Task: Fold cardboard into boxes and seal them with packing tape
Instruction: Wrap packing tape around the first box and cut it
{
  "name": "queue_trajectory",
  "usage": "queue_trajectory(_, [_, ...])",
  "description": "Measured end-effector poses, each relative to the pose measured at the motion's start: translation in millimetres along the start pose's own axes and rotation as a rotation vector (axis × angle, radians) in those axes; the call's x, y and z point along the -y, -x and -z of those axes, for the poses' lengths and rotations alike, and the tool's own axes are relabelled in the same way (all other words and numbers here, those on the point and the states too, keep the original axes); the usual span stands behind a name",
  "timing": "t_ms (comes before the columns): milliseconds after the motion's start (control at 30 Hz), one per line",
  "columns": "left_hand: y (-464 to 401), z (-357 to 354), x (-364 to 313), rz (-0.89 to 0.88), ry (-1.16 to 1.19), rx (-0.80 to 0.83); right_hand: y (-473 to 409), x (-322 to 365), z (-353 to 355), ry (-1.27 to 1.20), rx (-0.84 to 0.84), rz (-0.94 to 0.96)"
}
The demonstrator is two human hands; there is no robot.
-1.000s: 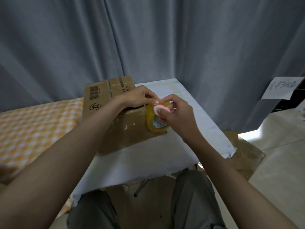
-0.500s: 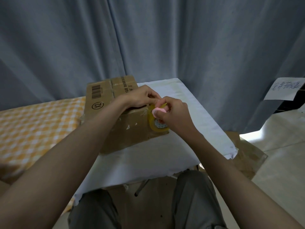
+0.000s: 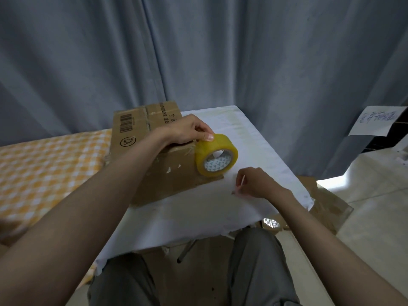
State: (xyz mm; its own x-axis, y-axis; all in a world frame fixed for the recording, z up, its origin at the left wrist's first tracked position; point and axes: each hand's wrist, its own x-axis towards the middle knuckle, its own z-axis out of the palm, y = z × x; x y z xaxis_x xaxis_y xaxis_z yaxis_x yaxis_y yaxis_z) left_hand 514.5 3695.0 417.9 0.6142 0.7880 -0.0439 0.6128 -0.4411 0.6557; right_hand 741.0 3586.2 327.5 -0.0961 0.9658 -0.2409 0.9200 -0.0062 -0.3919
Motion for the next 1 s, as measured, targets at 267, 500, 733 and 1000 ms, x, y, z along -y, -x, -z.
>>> queue_trajectory(267, [4.6, 0.0, -5.8, -0.008, -0.007, -0.004, -16.4, 40.4, 47.7, -0.602, -0.477, 0.224])
queue_trajectory(500, [12.9, -2.0, -12.2, -0.033, -0.072, -0.047, -50.3, 60.3, 83.6, -0.435, 0.204, 0.252])
queue_trajectory(733, [40.1, -7.2, 0.5, -0.037, -0.202, -0.426, -66.1, 76.8, 97.4, -0.343, 0.329, 0.313])
queue_trajectory(1000, [46.9, -10.5, 2.9, 0.006, -0.207, -0.486, -68.8, 100.2, 112.3, -0.130, 0.370, 0.336])
